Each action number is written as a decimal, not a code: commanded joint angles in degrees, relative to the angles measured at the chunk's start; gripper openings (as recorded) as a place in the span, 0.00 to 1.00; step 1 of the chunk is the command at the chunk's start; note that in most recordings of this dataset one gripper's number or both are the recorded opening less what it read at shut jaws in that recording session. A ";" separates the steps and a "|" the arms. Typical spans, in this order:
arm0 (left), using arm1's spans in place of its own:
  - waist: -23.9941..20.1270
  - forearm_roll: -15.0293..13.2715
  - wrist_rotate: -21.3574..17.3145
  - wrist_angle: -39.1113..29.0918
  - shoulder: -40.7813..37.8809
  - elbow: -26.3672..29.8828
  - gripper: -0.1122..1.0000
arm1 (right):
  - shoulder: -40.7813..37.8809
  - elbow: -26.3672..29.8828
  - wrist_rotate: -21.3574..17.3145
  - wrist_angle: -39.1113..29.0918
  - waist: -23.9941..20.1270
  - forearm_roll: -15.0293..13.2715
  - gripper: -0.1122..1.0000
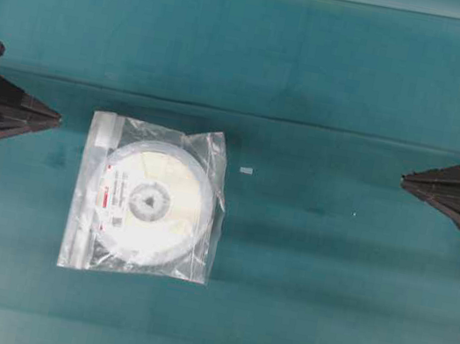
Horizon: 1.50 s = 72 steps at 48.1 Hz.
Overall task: Take out the reel from the clear zip bag.
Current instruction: 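Move the left gripper to the bag's left edge and pinch it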
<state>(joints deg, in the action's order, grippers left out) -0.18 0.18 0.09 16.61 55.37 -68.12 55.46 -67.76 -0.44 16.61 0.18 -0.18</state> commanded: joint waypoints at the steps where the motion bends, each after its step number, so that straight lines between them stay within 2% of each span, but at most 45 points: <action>1: -1.49 0.62 1.76 0.00 -1.49 2.55 0.23 | -0.53 0.88 0.09 0.53 0.00 0.44 0.19; 4: -1.58 0.70 3.08 0.00 -2.29 2.90 0.21 | -0.53 0.88 -0.44 0.53 0.00 0.70 0.18; 8: -1.49 0.70 5.62 0.00 -3.43 3.16 0.12 | -0.70 0.88 -2.20 0.53 0.00 1.05 0.11; 15: -1.67 0.62 13.62 0.00 -4.92 3.25 0.10 | -1.58 1.14 -7.65 0.00 0.00 1.67 0.11; 22: -3.43 0.70 27.95 0.00 -5.71 2.37 0.10 | -3.25 1.32 -13.27 0.26 0.09 1.67 0.11; 28: -5.80 0.62 41.13 -1.05 -6.59 1.23 0.10 | -4.66 1.58 -16.52 0.35 0.44 1.67 0.11; 31: -6.24 0.62 46.23 -2.46 -7.12 0.79 0.10 | -5.36 1.67 -18.02 0.35 0.62 1.67 0.11; 34: -6.24 0.79 49.48 -4.92 -7.82 0.44 0.10 | -6.24 1.85 -19.42 0.09 0.97 1.67 0.11; 47: -6.24 0.79 56.07 -15.21 -9.93 -0.09 0.10 | -11.43 2.64 -25.40 -0.18 2.37 1.67 0.11; 58: -6.33 0.88 61.88 -22.68 -14.85 -2.55 0.10 | -16.26 3.34 -26.72 -0.18 2.55 1.67 0.11; 65: -6.24 1.41 61.79 -20.13 -19.34 -4.13 0.10 | -18.46 3.96 -26.81 -0.09 2.55 1.67 0.11; 72: -6.24 1.41 61.61 -11.43 -21.97 -6.33 0.10 | -19.42 4.22 -26.81 0.00 2.55 1.67 0.11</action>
<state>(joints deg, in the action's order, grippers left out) -6.42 1.23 61.88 0.88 34.19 -74.18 36.21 -64.69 -26.63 16.08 2.55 1.41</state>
